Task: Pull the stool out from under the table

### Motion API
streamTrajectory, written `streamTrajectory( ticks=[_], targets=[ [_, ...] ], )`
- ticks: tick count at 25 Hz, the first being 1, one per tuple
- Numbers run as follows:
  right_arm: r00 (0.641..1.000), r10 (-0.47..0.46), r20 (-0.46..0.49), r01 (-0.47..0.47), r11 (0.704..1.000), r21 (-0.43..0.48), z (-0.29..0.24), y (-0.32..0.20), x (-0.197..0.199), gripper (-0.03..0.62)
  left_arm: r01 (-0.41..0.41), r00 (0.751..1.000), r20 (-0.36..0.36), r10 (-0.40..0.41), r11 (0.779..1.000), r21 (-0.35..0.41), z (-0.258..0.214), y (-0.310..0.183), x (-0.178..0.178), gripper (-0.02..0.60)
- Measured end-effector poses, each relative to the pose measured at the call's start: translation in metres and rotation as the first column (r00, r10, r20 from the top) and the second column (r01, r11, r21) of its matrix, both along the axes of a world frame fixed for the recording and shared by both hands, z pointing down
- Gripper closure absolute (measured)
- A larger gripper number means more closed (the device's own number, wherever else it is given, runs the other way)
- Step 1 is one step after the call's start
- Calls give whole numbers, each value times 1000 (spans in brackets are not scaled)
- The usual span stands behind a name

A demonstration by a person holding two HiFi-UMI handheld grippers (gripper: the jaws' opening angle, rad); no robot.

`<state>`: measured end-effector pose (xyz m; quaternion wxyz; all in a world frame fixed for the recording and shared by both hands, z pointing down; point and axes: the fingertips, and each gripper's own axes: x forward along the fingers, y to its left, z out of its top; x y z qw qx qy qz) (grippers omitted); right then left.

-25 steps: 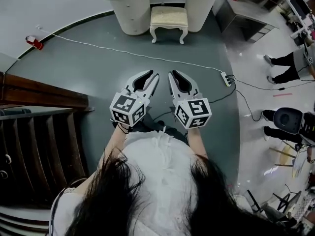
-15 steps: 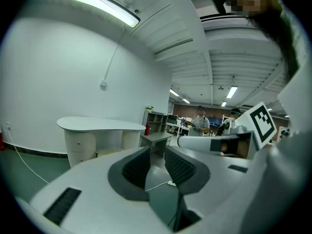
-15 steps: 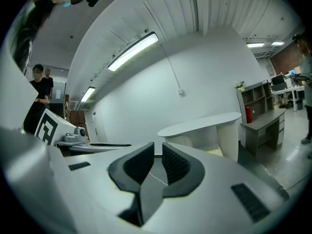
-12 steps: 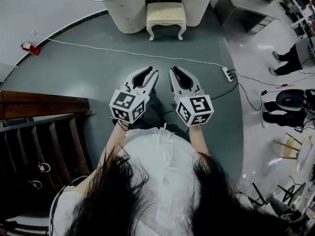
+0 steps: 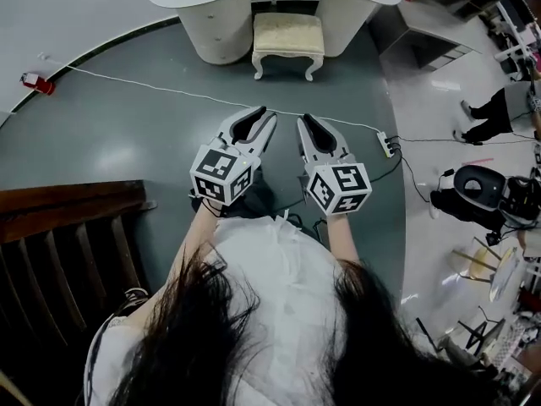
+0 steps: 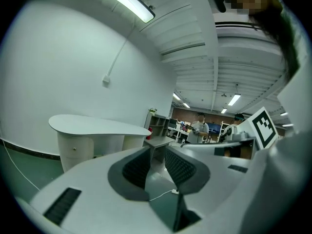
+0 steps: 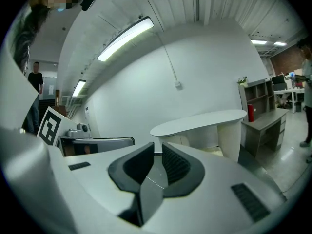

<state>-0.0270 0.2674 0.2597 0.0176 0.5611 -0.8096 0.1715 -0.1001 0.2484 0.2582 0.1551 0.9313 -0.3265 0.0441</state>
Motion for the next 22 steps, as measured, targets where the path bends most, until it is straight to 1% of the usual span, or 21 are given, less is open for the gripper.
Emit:
streamTrajectory(
  ticks=[2,4,8,15,18,22],
  targets=[
    [1000,4,1,-3,1000,-12,1,-23,-9,530,-1,1000,-8,1,1000,-11,2,-22,-10,479],
    [1000,11,4,-11,1000,-23,3,-42,-14,530,-6,1000,-1,6,1000,-16,4,-42,-19,479],
    [999,33,9,-32,998,-51,8,-72,-16,530,-18,1000,7,18,999,-37,12,-76,-29,479],
    [998,66,-12,-67,993,-97,25,-97,-10,530,-31,999,-23,29,994,-107,33,-104,-35,479],
    [996,89,-17,-90,990,-112,31,-109,-1,530,-39,999,-23,36,990,-134,41,-116,-32,479],
    [993,113,-19,-114,984,-136,43,-122,23,530,-55,998,-16,53,986,-160,52,-129,-15,479]
  ],
)
